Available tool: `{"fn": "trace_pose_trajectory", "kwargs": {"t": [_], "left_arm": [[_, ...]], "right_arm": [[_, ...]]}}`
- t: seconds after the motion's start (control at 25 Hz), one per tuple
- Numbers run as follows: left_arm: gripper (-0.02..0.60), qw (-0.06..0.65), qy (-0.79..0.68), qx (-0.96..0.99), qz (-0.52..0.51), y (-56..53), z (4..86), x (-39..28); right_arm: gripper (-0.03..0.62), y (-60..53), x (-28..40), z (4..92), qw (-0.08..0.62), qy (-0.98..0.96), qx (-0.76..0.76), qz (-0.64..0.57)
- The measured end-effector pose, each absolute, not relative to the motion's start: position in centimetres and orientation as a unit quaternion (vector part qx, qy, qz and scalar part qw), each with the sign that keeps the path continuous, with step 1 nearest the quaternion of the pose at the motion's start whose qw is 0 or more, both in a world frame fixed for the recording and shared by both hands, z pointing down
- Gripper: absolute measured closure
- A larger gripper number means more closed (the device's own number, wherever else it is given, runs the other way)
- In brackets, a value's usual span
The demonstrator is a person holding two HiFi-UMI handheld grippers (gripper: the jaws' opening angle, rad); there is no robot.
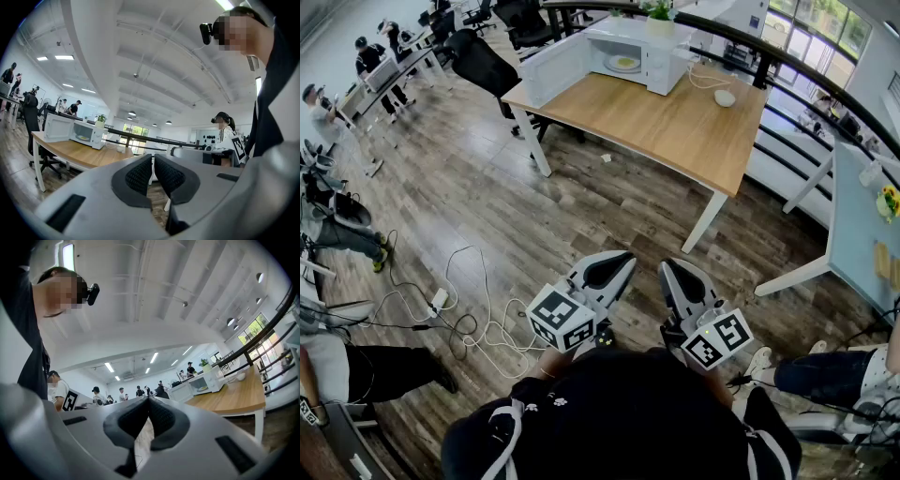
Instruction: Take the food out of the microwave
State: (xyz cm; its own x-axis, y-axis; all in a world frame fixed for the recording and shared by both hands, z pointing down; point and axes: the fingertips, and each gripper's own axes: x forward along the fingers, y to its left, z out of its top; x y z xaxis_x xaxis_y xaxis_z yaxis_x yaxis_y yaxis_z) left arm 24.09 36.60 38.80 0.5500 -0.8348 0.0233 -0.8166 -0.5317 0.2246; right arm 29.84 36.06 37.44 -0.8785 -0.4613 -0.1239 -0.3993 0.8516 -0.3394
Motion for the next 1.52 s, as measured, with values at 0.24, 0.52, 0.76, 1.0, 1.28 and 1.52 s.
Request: {"fn": "trace_pose_trajectory", "kwargs": {"t": [0.24, 0.52, 0.76, 1.0, 1.28, 1.52], "left_arm": [[0.557, 0.107, -0.469, 0.876, -0.048, 36.8, 38.8, 23.6], [0.556, 0.112, -0.46, 0.879, -0.052, 37.0, 39.2, 23.1], [0.555, 0.116, -0.456, 0.881, -0.055, 37.1, 39.7, 22.3], [0.555, 0.123, -0.464, 0.876, -0.058, 37.1, 40.1, 19.9], [0.555, 0.126, -0.485, 0.863, -0.06, 37.3, 40.6, 15.7], [0.555, 0.131, -0.485, 0.863, -0.058, 37.1, 41.1, 13.6]], "right_arm": [[0.594, 36.5, 29.3, 37.7, 0.096, 0.957, -0.227, -0.155], [0.593, 36.4, 29.0, 37.8, 0.107, 0.951, -0.24, -0.162], [0.592, 36.4, 28.4, 38.5, 0.106, 0.947, -0.253, -0.167], [0.592, 36.3, 26.6, 38.8, 0.093, 0.946, -0.26, -0.169], [0.592, 36.2, 23.3, 39.0, 0.08, 0.949, -0.253, -0.171], [0.574, 35.4, 21.8, 39.3, 0.075, 0.947, -0.265, -0.167]]}}
